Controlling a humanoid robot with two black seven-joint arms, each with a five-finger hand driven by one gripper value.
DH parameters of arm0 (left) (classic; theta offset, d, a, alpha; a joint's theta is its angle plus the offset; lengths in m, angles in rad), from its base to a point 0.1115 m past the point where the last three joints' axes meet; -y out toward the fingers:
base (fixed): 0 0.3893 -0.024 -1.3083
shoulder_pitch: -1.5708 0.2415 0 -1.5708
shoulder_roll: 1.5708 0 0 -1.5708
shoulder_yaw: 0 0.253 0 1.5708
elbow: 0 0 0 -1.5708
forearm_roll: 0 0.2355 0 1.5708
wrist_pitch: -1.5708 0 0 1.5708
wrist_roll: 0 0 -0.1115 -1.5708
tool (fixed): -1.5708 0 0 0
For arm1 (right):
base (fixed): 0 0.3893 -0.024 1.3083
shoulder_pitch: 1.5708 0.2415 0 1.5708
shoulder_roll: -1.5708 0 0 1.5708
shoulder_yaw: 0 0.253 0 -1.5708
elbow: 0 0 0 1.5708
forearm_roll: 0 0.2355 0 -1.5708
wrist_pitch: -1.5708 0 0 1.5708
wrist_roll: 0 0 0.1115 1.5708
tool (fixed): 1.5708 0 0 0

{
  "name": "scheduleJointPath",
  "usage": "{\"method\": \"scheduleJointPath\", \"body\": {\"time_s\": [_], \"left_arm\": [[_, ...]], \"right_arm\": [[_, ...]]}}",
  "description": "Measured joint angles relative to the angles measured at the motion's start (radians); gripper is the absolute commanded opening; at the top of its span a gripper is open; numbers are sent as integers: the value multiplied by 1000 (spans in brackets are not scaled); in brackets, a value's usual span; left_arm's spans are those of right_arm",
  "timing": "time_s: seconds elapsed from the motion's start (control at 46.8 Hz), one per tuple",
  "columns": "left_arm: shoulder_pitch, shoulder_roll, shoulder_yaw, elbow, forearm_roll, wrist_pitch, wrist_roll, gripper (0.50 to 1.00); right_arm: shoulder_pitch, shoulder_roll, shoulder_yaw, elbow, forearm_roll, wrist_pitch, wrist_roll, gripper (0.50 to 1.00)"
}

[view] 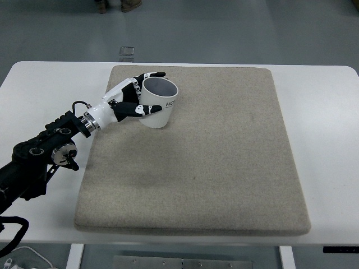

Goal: Flip white cup upright
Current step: 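Lower the upright cup onto the pad with the left hand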

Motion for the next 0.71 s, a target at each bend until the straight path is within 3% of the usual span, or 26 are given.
{"method": "scheduleJointPath", "body": {"time_s": [0.278,0.556,0.599,0.642,0.706], "left_arm": [[15,0,1,0,-2,31,0,555],[18,1,7,-1,-2,35,0,752],[18,1,7,-1,-2,36,0,795],[18,1,6,-1,-3,37,0,882],[21,1,6,-1,-3,40,0,926]], "right_arm": [[0,0,0,0,0,0,0,930],[0,0,0,0,0,0,0,930],[0,0,0,0,0,0,0,930],[0,0,0,0,0,0,0,930],[0,0,0,0,0,0,0,930]]}}
